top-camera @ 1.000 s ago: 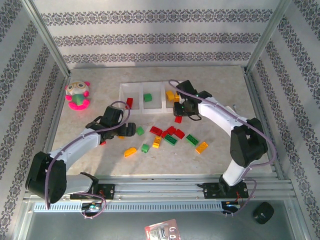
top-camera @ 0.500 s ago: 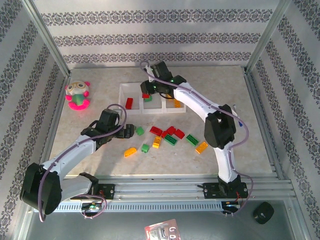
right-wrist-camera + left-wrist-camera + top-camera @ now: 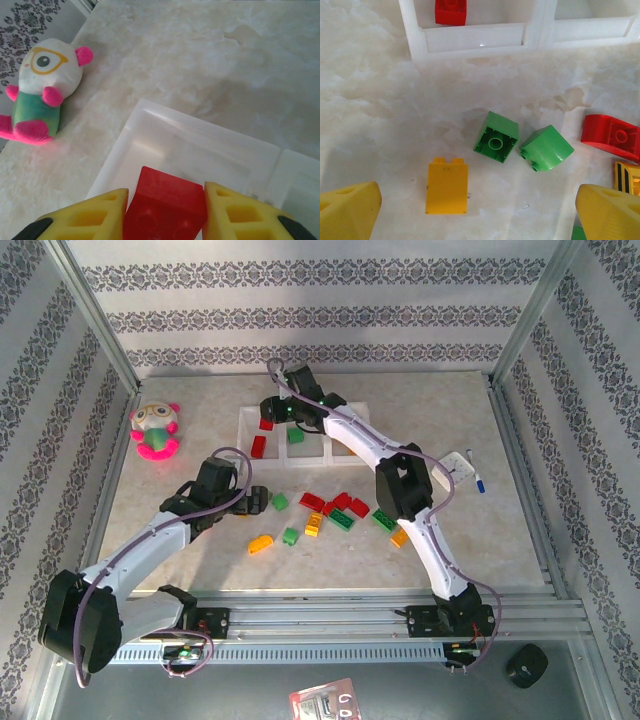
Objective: Sort the legos into containers by color
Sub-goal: Place the lego in the container, then pick up the lego from the middle-left of the table.
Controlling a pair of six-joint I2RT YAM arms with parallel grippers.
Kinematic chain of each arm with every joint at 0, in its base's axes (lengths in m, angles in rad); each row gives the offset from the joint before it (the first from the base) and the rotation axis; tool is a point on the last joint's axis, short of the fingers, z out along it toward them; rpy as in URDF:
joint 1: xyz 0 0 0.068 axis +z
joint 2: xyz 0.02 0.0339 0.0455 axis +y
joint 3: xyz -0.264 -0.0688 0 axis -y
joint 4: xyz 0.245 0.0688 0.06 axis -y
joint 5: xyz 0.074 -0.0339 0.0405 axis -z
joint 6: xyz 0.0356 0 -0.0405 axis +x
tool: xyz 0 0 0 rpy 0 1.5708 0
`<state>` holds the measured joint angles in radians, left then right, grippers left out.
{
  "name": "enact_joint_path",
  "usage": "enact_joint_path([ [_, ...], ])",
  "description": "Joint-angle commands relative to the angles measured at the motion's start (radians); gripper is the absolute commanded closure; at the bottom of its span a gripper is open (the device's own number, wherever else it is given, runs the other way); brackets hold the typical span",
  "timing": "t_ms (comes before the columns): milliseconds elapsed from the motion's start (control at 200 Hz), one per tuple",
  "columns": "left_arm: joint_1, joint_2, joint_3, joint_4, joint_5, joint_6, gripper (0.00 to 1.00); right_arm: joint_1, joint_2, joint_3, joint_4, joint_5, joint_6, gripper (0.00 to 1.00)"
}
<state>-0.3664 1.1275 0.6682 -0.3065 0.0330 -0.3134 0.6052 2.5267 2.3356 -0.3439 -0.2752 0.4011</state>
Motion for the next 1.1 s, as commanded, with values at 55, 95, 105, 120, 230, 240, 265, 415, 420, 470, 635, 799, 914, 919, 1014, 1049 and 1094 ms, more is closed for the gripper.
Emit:
enact_joint_path([
  [55, -0.001, 0.013, 0.043, -0.047, -0.007, 0.011, 0.01, 0.011, -0.020, 0.066, -0.021, 0.005, -0.015, 0.49],
  [95, -0.001, 0.018, 0.048, -0.059, -0.018, 0.003, 0.01, 0.011, -0.051, 0.038, -0.020, 0.011, -0.033, 0.43],
  [105, 0.000, 0.019, 0.048, -0.061, -0.022, 0.001, 0.01, 0.011, -0.060, 0.032, -0.019, 0.012, -0.039, 0.40],
  [120, 0.000, 0.020, 0.049, -0.065, -0.030, -0.003, 0.01, 0.011, -0.073, 0.016, -0.017, 0.015, -0.045, 0.37],
  [230, 0.004, 0.006, 0.058, -0.101, -0.110, -0.051, 0.01, 0.008, -0.186, -0.138, 0.014, 0.032, -0.082, 0.19],
  [240, 0.004, 0.005, 0.060, -0.108, -0.116, -0.055, 0.01, 0.007, -0.207, -0.158, 0.031, 0.034, -0.083, 0.17],
  [265, 0.006, 0.000, 0.068, -0.124, -0.132, -0.064, 0.01, 0.006, -0.240, -0.210, 0.052, 0.036, -0.086, 0.15],
  [415, 0.024, -0.005, 0.103, -0.258, -0.214, -0.074, 0.01, -0.003, -0.446, -0.557, 0.218, 0.013, -0.112, 0.02],
  [420, 0.025, -0.006, 0.102, -0.260, -0.213, -0.073, 0.01, -0.004, -0.454, -0.575, 0.227, 0.012, -0.116, 0.02],
  [470, 0.038, 0.000, 0.102, -0.278, -0.203, -0.075, 0.01, -0.001, -0.521, -0.705, 0.313, 0.011, -0.145, 0.02],
  [635, 0.105, 0.037, 0.126, -0.351, -0.150, -0.131, 0.01, 0.001, -0.722, -0.985, 0.357, 0.039, -0.207, 0.02],
  [799, 0.175, 0.115, 0.158, -0.432, -0.143, -0.198, 0.00, 0.003, -0.870, -1.160, 0.354, 0.066, -0.231, 0.02],
  [914, 0.208, 0.183, 0.180, -0.468, -0.135, -0.227, 0.03, 0.006, -0.919, -1.215, 0.353, 0.057, -0.232, 0.02],
  [919, 0.209, 0.186, 0.181, -0.469, -0.135, -0.228, 0.03, 0.006, -0.920, -1.217, 0.353, 0.056, -0.232, 0.02],
  [1014, 0.229, 0.220, 0.186, -0.459, -0.108, -0.248, 0.09, 0.010, -0.934, -1.236, 0.361, 0.030, -0.235, 0.02],
  [1049, 0.238, 0.229, 0.183, -0.448, -0.093, -0.252, 0.11, 0.011, -0.935, -1.241, 0.364, 0.012, -0.236, 0.02],
  [1094, 0.249, 0.242, 0.176, -0.434, -0.079, -0.257, 0.12, 0.010, -0.936, -1.244, 0.370, -0.010, -0.236, 0.02],
])
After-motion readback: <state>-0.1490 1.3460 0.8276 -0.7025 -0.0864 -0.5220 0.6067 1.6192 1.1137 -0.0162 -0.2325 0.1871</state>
